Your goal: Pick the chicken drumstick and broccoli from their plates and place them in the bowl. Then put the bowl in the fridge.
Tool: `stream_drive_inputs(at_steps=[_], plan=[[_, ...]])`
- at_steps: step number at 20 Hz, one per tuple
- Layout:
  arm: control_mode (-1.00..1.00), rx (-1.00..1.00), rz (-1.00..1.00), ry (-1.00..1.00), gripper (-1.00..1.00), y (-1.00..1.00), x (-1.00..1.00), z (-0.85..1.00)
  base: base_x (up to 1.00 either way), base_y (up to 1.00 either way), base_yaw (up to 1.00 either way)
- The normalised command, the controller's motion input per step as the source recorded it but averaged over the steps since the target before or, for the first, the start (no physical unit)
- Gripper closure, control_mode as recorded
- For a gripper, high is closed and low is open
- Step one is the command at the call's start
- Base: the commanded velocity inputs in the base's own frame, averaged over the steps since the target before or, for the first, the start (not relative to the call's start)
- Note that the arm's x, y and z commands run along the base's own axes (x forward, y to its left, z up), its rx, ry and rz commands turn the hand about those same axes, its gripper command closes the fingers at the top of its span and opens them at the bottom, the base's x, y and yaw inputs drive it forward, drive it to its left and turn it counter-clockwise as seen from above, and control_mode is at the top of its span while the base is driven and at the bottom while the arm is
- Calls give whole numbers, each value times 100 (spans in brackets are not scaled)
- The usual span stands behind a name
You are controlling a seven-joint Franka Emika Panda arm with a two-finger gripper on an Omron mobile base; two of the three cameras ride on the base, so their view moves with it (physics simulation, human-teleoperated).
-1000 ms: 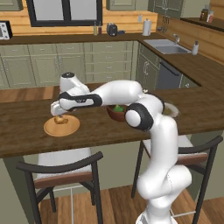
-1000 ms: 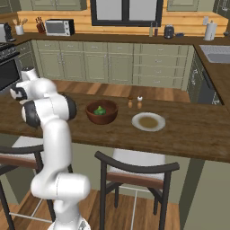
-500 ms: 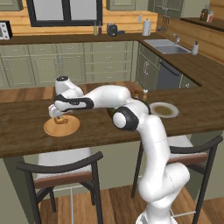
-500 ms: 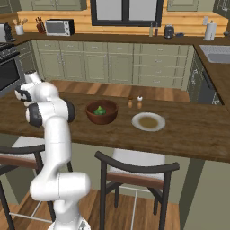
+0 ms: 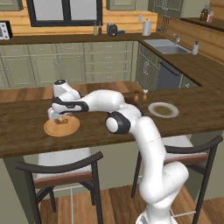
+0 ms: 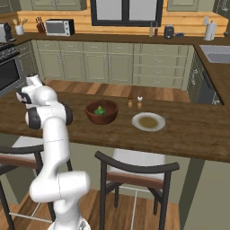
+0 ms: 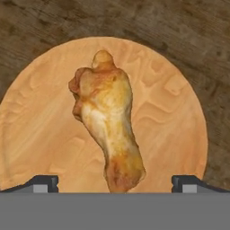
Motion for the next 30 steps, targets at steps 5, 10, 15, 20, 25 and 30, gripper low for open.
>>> stream_drive_inputs(at_steps=[5,10,15,20,25,30], plan=[[-100,0,2,0,-100,0,-4,-31,0,0,0],[-100,0,2,0,-100,0,-1,-35,0,0,0],[-100,0,7,0,100,0,8,-27,0,0,0],[-100,0,11,0,100,-5,-1,-1,0,0,0],[-100,0,14,-2,100,-3,0,-2,0,0,0],[-100,0,15,-1,100,-18,-6,-5,0,0,0]])
